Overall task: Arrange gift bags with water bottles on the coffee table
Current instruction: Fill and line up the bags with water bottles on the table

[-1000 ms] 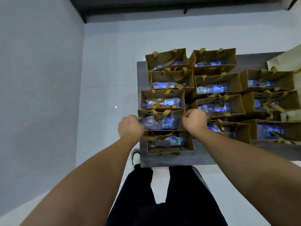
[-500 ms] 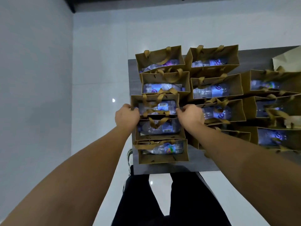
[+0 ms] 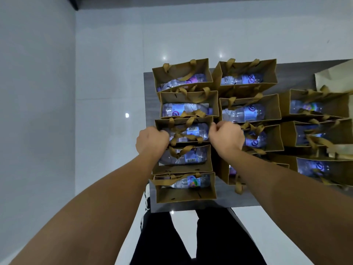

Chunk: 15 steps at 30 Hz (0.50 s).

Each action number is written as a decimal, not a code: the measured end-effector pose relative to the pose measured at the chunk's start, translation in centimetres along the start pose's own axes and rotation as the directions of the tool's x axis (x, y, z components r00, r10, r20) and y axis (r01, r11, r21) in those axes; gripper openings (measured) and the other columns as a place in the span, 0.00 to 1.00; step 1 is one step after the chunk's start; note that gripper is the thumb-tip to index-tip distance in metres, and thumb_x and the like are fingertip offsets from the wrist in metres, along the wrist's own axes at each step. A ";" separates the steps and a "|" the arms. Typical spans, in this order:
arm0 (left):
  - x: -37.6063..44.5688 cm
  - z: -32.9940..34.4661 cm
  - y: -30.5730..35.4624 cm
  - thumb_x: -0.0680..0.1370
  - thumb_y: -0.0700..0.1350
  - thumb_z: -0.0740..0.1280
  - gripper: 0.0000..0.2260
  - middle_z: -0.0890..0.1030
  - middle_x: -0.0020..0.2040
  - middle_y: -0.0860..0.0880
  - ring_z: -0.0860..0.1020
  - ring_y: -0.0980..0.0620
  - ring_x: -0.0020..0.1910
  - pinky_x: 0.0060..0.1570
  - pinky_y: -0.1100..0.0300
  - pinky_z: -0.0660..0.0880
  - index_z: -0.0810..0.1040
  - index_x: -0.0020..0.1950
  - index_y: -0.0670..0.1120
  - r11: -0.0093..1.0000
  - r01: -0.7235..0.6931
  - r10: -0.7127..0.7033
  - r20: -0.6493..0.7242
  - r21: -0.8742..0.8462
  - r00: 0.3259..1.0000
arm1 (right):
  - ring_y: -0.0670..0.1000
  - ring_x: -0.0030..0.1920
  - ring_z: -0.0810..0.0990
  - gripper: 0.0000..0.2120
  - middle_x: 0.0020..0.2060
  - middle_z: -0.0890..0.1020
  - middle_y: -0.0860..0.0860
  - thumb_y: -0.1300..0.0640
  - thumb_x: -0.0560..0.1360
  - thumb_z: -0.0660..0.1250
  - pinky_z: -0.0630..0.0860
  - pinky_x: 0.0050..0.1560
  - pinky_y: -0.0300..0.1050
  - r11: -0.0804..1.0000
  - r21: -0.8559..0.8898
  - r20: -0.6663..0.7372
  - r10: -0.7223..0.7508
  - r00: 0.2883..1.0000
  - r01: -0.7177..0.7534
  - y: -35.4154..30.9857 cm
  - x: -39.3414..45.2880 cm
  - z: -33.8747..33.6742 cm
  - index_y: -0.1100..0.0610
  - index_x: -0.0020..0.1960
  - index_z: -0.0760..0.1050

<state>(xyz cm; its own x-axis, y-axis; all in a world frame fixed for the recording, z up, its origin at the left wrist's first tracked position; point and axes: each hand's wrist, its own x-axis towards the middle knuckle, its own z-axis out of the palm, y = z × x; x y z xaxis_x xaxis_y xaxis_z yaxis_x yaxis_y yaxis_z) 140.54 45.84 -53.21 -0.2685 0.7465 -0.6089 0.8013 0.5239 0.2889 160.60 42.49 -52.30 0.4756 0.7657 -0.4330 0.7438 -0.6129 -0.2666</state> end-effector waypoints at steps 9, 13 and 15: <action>4.1 -0.5 4.2 0.83 0.55 0.61 0.17 0.82 0.48 0.44 0.78 0.44 0.46 0.45 0.54 0.75 0.83 0.55 0.44 0.996 -0.076 0.073 -0.072 -0.047 0.995 | 0.60 0.56 0.79 0.12 0.55 0.81 0.58 0.55 0.83 0.62 0.68 0.47 0.47 0.998 0.003 -0.096 -0.065 0.993 0.065 -1.8 4.9 -0.5 0.57 0.63 0.76; 4.9 -0.6 4.5 0.81 0.46 0.64 0.11 0.82 0.51 0.42 0.80 0.42 0.49 0.44 0.54 0.75 0.82 0.56 0.42 0.999 -0.036 0.040 -0.104 0.038 0.994 | 0.60 0.56 0.80 0.11 0.54 0.83 0.58 0.57 0.82 0.63 0.72 0.49 0.49 0.997 -0.021 -0.088 -0.072 0.994 0.071 -2.3 5.5 -0.4 0.59 0.61 0.78; 4.8 -0.7 4.4 0.82 0.44 0.64 0.10 0.81 0.51 0.41 0.80 0.42 0.49 0.46 0.54 0.77 0.81 0.57 0.41 0.996 -0.040 0.049 -0.124 0.074 0.991 | 0.60 0.54 0.81 0.10 0.52 0.83 0.58 0.60 0.81 0.63 0.76 0.51 0.50 0.997 -0.003 -0.082 -0.075 0.994 0.075 -2.5 5.7 -0.4 0.59 0.59 0.80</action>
<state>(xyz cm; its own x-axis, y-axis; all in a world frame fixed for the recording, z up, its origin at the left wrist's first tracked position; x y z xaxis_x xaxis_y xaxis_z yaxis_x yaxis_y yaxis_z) 142.39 52.03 -54.35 -0.2931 0.8161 -0.4981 0.8485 0.4621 0.2578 161.60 48.48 -53.79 0.4550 0.8230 -0.3401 0.7788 -0.5530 -0.2961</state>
